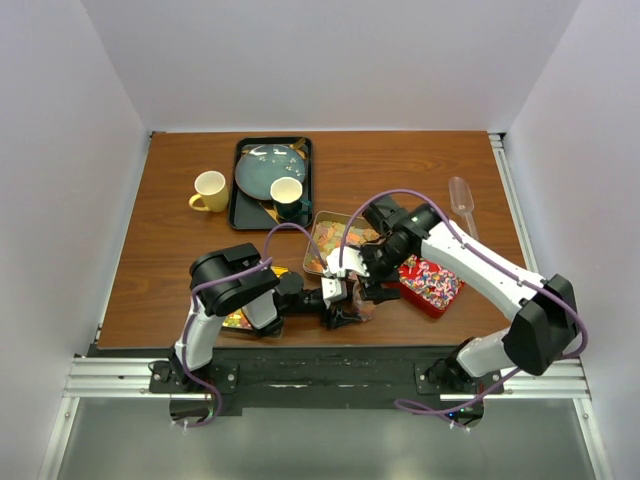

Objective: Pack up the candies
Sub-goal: Screw the box lid onto the packing bottle.

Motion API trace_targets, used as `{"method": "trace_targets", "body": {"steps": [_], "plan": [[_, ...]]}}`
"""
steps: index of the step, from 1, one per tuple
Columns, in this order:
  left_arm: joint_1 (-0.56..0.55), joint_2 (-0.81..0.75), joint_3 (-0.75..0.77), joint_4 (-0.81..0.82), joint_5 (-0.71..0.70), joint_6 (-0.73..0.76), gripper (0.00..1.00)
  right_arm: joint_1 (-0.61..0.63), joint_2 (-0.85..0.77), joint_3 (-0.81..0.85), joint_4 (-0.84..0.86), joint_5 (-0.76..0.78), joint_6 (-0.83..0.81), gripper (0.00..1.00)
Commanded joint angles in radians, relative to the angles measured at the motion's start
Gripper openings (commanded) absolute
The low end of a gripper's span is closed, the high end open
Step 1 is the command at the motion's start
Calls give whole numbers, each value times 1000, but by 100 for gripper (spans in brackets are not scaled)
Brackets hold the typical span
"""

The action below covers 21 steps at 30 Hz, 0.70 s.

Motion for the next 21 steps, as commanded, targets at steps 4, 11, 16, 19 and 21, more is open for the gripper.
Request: {"method": "trace_targets", "body": {"steps": [4,11,16,19,21], "plan": [[41,81,-40,319,22,22,0,15,-6,-21,42,-33,2,72],[50,81,-38,323,13,7,0,33,-60,-87,79,2,86,64],[57,75,-41,319,-4,7,0,44,-113,-159,170,111,252,62],[57,66,-47,312,-7,11,0,46,-124,-187,201,179,364,61],[59,57,-52,303,-12,19,0,46,-129,-199,218,211,445,61]]}}
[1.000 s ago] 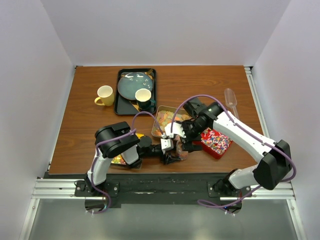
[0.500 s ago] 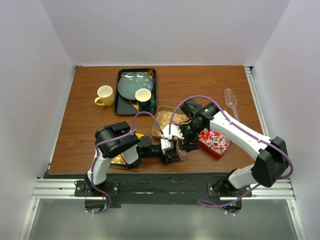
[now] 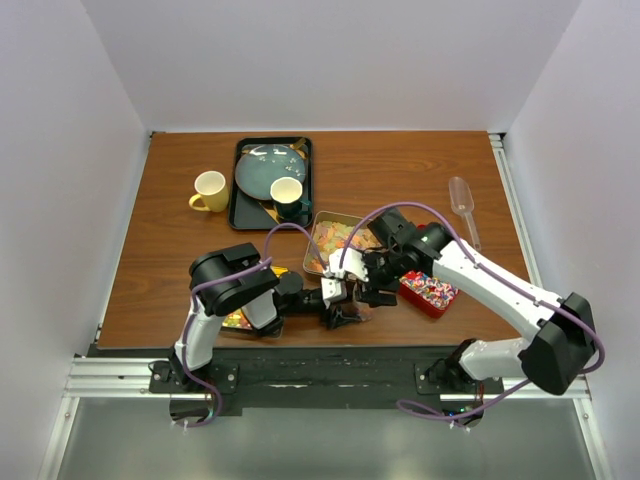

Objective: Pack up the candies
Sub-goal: Screw the box lid onto the packing bottle.

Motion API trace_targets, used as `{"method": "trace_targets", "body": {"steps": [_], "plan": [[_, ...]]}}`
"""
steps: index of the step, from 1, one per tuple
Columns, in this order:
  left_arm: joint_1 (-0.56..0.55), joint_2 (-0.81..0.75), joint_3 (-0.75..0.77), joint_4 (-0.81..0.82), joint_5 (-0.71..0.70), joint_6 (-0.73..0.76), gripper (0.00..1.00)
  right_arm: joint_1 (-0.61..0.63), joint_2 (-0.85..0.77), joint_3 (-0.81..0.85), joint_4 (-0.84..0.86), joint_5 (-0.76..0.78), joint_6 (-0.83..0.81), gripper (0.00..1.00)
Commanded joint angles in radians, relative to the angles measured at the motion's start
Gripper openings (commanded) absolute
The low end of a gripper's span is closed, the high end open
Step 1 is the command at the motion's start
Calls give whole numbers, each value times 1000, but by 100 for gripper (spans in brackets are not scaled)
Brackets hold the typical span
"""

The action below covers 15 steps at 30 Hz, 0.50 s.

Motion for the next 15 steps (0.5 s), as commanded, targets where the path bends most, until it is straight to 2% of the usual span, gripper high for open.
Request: {"method": "trace_targets", "body": {"steps": [1,4,5,7,8,9,10,15], "plan": [[56,49,-54,289,-14,16,0,6,-1,-60,51,151,216,61],[57,18,-62,240,-14,25,0,4,-9,-78,74,200,290,61],[57,13,-64,231,-10,30,8,6,-16,-83,74,200,297,60],[56,-4,-67,205,-1,56,34,6,-24,-95,78,203,296,61],[57,-5,-70,208,8,57,56,4,-27,-100,78,211,296,61],[54,-5,-73,215,18,59,69,4,-27,-105,78,214,294,61],[53,2,-76,241,16,54,99,4,-29,-106,83,214,294,61],[43,33,-42,272,27,46,100,4,-32,-120,85,220,290,61]]}}
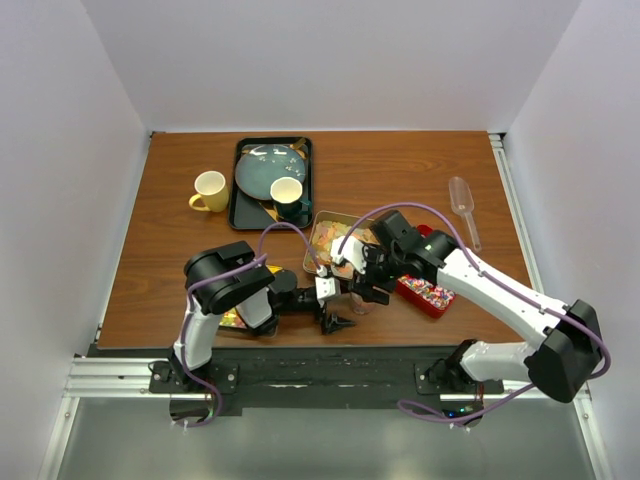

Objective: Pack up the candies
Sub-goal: Screw the box lid onto the packing bottle.

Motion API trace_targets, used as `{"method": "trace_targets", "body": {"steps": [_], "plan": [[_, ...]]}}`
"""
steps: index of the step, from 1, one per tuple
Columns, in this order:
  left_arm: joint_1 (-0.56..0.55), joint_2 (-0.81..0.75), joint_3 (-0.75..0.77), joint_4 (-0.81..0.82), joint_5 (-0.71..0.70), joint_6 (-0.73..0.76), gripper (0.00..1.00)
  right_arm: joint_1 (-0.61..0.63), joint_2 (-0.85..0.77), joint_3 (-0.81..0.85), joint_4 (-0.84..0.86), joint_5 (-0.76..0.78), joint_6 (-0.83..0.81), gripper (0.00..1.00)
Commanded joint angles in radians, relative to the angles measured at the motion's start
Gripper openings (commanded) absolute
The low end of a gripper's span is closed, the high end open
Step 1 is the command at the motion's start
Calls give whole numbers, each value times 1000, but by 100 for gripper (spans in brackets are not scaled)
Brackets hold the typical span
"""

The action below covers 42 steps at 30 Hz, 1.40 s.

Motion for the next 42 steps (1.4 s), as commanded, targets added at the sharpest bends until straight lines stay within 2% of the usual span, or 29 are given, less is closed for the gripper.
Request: {"method": "trace_targets", "body": {"steps": [1,10,17,23,27,36,38,40,42], "plan": [[-2,69,1,284,3,-8,100,-6,14,-61,-62,113,14,61],[-29,144,125,296,-85,-108,100,-6,10,-87,-70,97,12,61],[-45,188,173,308,-94,-117,99,-6,14,-84,-73,97,6,61],[-45,151,87,320,-73,-74,89,-6,-10,-38,-120,103,-23,74],[-45,105,55,316,-70,-48,86,-9,-32,19,-157,96,-23,81],[-42,92,58,305,-45,-31,84,-33,-79,97,-192,99,-35,85],[-40,92,58,307,-51,-31,85,-59,-81,118,-197,76,-79,86],[-42,96,55,311,-56,-28,94,-93,-76,132,-194,18,-134,87],[-42,97,61,305,-83,-31,99,-95,-53,154,-223,-24,-193,88]]}}
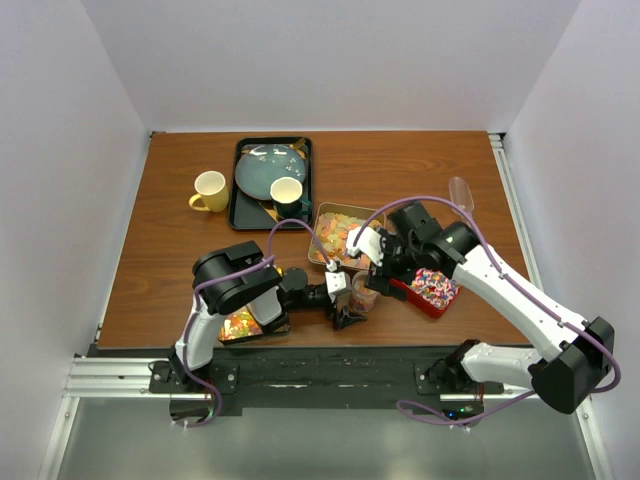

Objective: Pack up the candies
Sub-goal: Screw the box lid onto the packing bottle.

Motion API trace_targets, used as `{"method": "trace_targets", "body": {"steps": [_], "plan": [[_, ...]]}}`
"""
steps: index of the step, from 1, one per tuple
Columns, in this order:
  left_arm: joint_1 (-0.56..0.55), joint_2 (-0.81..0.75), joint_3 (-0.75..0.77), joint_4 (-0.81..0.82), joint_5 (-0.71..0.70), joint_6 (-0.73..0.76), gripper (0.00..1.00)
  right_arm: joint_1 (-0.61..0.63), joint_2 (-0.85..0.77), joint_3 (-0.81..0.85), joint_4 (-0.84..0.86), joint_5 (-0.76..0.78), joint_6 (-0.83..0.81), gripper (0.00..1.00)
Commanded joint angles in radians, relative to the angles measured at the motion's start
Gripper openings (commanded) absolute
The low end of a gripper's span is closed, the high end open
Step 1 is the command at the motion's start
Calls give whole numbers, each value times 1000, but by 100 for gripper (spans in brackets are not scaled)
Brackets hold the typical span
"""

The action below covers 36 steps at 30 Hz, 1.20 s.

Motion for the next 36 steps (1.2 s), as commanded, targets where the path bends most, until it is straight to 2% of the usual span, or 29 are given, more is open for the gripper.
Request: {"method": "trace_targets", "body": {"steps": [1,2,7,9,21,24,27,28,31,34,35,36], "plan": [[-3,54,-27,318,-25,25,100,-22,24,68,-52,-106,-180,88],[-2,56,-22,318,-28,23,100,-22,50,81,-58,-123,-208,88],[-2,62,-9,317,-40,14,87,-21,121,127,-119,-194,-393,88],[-2,64,-13,318,-33,12,82,-16,146,136,-119,-212,-414,88],[-2,65,-27,320,-11,25,77,19,235,154,-115,-283,-530,84],[0,65,-30,324,-10,23,76,19,239,142,-99,-287,-520,81],[0,65,-30,323,-8,21,73,17,245,133,-93,-297,-495,72],[0,64,-30,320,-8,20,72,19,245,130,-87,-297,-480,64],[1,60,-30,315,-2,17,67,17,244,118,-84,-292,-444,58],[3,60,-30,315,3,12,51,17,229,79,-61,-268,-400,56],[3,60,-32,313,-2,9,39,17,216,67,-37,-257,-383,56],[3,60,-30,312,-5,8,36,17,212,56,-29,-240,-353,56]]}}
